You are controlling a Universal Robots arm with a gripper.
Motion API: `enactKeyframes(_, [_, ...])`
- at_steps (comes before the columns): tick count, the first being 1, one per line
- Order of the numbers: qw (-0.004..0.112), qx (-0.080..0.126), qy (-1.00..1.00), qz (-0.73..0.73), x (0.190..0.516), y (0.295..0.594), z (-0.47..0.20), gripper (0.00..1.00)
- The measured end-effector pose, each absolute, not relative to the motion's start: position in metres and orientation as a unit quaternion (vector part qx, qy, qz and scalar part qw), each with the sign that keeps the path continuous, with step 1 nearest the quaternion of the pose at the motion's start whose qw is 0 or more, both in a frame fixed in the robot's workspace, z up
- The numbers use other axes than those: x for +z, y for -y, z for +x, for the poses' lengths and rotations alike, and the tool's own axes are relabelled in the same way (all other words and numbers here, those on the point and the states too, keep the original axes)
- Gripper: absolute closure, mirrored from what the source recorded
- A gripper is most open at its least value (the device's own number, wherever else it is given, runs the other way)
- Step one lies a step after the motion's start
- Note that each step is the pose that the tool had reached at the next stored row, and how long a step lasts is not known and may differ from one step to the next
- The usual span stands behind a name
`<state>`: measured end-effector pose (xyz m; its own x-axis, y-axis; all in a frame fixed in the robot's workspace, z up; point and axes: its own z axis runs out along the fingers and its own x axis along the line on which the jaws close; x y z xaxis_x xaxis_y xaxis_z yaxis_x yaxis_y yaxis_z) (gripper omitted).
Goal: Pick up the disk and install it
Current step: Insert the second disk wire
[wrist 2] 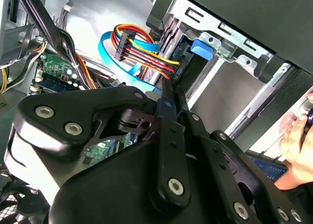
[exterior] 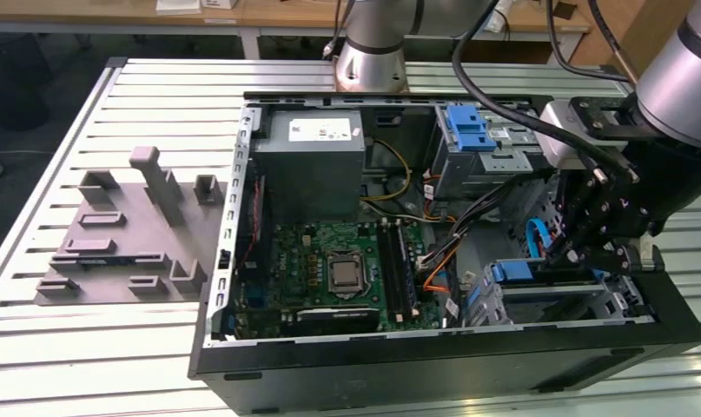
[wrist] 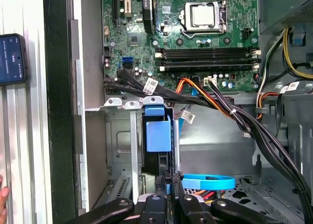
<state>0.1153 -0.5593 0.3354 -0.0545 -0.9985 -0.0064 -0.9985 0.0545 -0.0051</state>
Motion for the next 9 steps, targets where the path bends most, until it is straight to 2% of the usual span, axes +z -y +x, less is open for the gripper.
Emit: enactKeyframes(9, [0.005,-0.001,-0.726,-0.688,0.3338,0.5594,0.1153,0.84])
